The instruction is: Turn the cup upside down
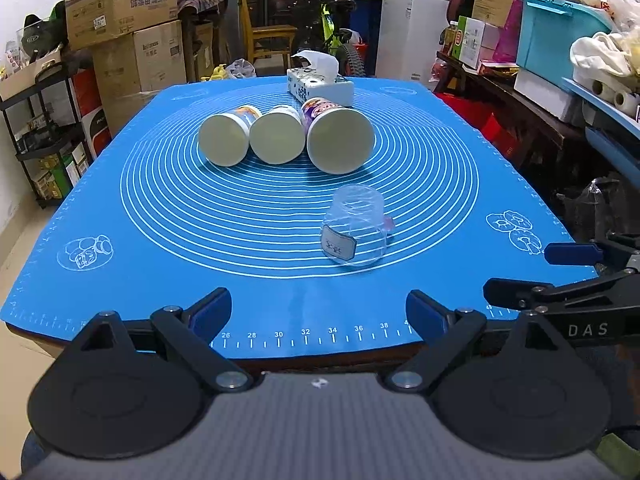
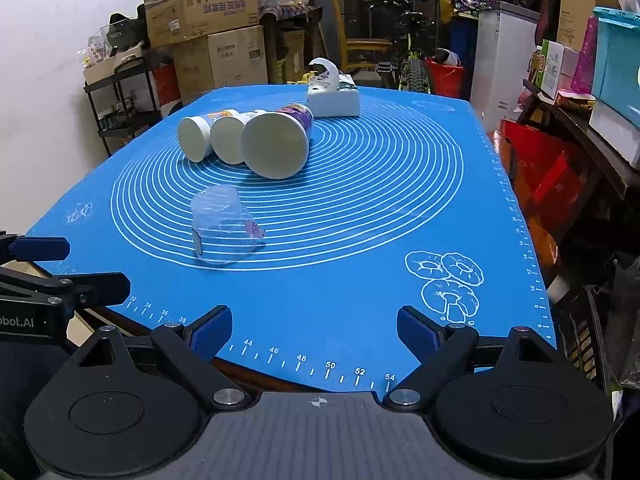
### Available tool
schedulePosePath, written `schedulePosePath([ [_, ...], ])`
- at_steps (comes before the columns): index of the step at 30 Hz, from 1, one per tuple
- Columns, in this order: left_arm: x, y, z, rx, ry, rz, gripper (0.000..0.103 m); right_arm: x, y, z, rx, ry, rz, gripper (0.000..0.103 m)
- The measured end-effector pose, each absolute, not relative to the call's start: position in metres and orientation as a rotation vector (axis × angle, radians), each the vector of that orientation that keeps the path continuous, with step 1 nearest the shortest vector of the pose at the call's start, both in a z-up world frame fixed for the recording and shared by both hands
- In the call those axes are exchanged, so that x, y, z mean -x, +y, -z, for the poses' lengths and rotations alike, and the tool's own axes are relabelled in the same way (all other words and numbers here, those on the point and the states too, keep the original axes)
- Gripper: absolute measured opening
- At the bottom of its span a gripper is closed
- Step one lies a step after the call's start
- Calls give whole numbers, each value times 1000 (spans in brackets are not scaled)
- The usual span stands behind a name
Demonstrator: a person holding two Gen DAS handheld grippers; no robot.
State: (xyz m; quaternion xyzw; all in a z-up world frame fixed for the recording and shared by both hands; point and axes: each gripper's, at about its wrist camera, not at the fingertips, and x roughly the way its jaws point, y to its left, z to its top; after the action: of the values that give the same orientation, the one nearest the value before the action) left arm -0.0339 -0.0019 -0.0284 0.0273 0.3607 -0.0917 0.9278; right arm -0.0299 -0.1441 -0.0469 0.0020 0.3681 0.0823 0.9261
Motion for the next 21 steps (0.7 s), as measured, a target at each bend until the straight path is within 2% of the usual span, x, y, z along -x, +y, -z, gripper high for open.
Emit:
schedulePosePath([
  [21, 33, 5, 29, -52, 746, 167, 93, 32, -144, 44, -4, 748, -168, 90],
])
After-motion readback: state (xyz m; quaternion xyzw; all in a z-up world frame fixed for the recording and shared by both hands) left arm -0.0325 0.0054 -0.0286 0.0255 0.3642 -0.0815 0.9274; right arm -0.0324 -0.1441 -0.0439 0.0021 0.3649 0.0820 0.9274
